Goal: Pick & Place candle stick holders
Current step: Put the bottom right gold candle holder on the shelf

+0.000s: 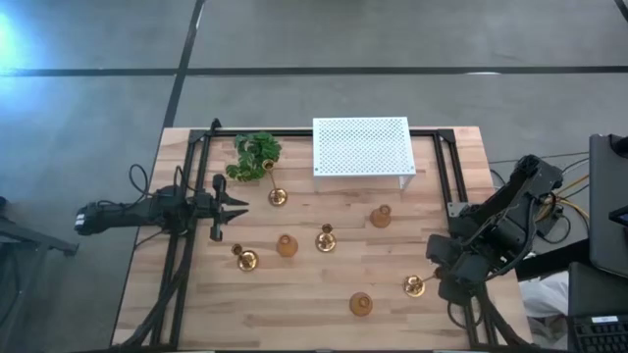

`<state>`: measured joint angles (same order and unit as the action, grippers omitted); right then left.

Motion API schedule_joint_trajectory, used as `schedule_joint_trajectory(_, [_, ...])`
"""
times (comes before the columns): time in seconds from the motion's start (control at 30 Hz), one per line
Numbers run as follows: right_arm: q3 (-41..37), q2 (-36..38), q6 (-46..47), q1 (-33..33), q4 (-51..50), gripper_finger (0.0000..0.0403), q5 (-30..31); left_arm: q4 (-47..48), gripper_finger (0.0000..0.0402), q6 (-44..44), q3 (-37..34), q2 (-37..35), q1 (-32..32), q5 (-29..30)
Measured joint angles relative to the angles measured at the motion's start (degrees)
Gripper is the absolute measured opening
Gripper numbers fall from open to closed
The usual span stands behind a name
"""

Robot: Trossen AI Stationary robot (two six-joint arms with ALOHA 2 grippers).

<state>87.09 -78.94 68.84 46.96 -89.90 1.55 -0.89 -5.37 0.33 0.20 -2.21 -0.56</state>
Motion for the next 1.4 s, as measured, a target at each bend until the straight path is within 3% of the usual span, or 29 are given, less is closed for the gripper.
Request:
schedule_joint_trajectory(0.2, [-1.29, 0.00, -0.26, -0.03, 0.35, 0.0084, -0.12, 0.00, 0.0085, 0.00, 0.01, -0.01, -0.01, 0.00])
schedule_joint_trajectory(0.43, [-1.24, 0.21, -0.22, -0.02, 1.08, 0.0020, -0.50, 0.00, 0.0085, 0.02, 0.01, 0.00, -0.01, 0.00])
schedule_joint_trajectory(1.0, [0.25, 3.10, 1.20, -2.15, 2.89, 0.0010, -0.11, 0.00, 0.0085, 0.00, 0.01, -0.01, -0.01, 0.00])
schedule_joint_trajectory(1.33, [6.22, 3.08, -7.96, -8.84, 2.69, 0.0009, 0.10, -0.15, 0.0085, -0.59, 0.01, 0.01, 0.01, 0.00])
schedule_joint_trajectory(1.4, [7.14, 3.08, -9.40, -10.08, 2.14, 0.0009, 0.08, -0.82, 0.0085, 3.46, -0.01, 0.00, 0.01, 0.07])
